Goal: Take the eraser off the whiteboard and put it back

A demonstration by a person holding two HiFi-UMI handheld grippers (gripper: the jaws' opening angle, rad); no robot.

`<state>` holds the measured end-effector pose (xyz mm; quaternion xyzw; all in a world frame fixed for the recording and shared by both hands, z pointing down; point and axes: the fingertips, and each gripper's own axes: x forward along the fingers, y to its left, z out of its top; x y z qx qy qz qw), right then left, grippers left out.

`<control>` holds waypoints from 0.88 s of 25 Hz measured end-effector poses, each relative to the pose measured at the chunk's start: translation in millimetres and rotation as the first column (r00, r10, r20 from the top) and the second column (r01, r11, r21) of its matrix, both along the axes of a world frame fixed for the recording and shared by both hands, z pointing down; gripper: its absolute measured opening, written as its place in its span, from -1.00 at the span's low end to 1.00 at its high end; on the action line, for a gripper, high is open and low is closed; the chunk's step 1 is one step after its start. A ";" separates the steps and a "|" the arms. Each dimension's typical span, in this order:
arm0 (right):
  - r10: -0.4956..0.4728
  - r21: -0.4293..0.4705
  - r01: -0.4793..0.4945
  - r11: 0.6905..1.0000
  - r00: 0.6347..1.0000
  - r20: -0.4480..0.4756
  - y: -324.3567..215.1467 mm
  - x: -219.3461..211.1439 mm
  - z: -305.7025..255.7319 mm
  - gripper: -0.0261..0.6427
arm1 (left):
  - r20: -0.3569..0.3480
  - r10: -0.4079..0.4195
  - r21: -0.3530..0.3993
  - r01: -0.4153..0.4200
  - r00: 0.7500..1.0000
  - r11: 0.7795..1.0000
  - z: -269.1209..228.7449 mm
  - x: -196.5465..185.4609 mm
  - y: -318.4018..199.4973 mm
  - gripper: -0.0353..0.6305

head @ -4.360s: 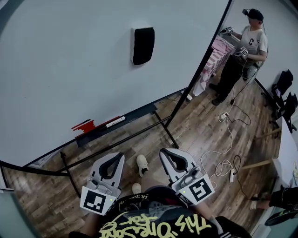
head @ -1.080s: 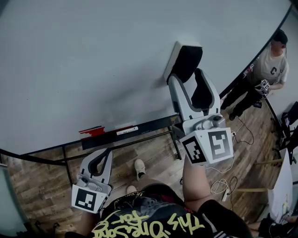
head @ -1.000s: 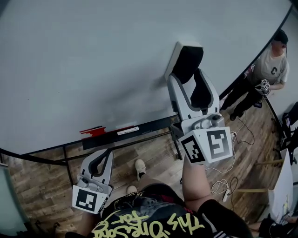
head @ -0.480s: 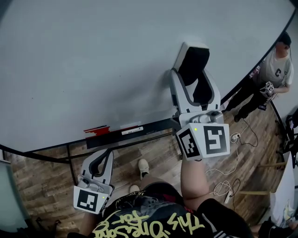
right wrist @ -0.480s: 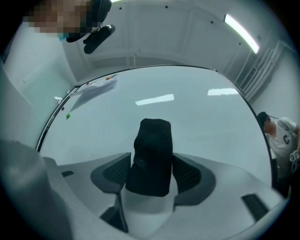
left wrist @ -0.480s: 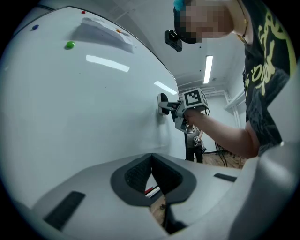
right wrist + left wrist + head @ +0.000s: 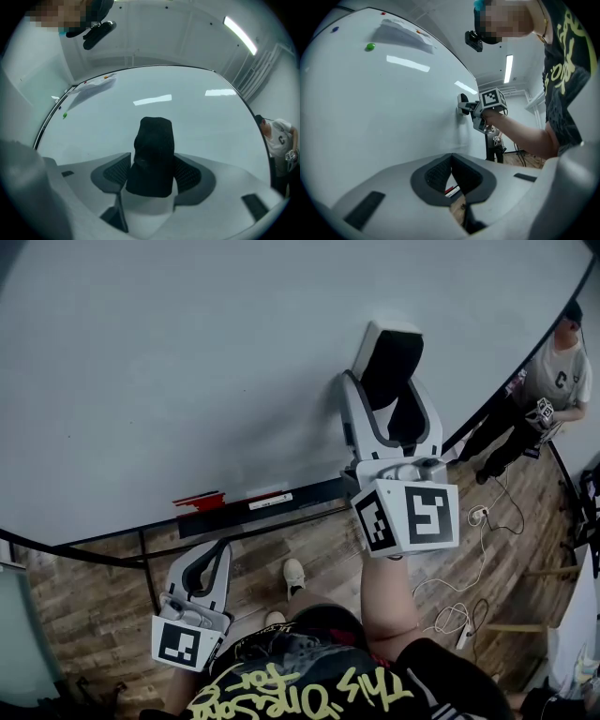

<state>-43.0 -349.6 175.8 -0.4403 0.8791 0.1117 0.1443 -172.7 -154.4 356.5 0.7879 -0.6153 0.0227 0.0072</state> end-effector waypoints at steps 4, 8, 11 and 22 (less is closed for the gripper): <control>0.025 0.003 -0.025 1.000 1.000 0.010 -1.3 -1.1 -1.1 -0.14 | 0.002 -0.006 -0.001 0.006 1.000 1.000 -1.0 -1.6 3.9 -0.87; 0.033 0.003 -0.033 0.999 0.999 0.020 -3.0 -1.6 -1.3 -0.14 | 0.003 -0.010 -0.002 0.010 1.000 1.000 -0.5 -4.6 6.3 -0.87; 0.019 -0.002 -0.019 1.000 0.999 0.032 -3.6 -1.6 -0.7 -0.14 | 0.004 -0.008 -0.002 0.008 1.000 1.000 0.6 -4.5 6.9 -0.87; -0.022 -0.024 0.024 0.999 0.998 0.060 -3.3 0.5 -1.0 -0.15 | 0.014 -0.001 0.002 0.001 1.000 1.000 -2.5 -6.4 9.4 -0.87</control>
